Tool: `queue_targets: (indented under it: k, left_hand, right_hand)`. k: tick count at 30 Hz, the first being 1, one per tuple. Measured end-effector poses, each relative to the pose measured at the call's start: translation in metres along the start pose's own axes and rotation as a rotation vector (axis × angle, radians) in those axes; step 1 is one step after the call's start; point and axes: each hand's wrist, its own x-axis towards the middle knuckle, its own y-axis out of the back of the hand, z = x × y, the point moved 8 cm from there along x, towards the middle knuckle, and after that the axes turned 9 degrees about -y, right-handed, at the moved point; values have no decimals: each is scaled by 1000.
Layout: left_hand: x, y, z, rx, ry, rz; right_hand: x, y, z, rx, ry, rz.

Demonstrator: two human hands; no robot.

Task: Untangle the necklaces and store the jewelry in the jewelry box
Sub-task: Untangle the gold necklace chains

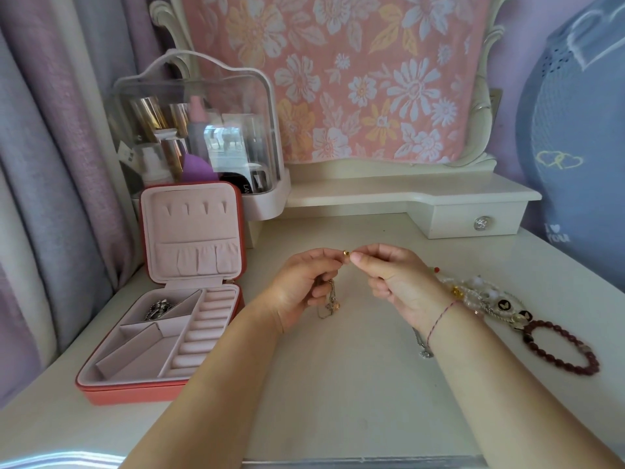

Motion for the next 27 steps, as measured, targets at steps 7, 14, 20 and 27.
queue_targets:
  k: [7, 14, 20, 27]
  left_hand:
    - [1, 5, 4, 141, -68, 55]
    - [0, 11, 8, 65, -80, 90]
    - [-1, 10, 11, -2, -90, 94]
    - [-1, 10, 10, 45, -86, 82]
  right_hand:
    - [4, 12, 2, -75, 19, 125]
    - [-2, -2, -5, -422, 119, 43]
    - [-3, -8, -1, -447, 118, 2]
    - [-3, -6, -2, -309, 70, -6]
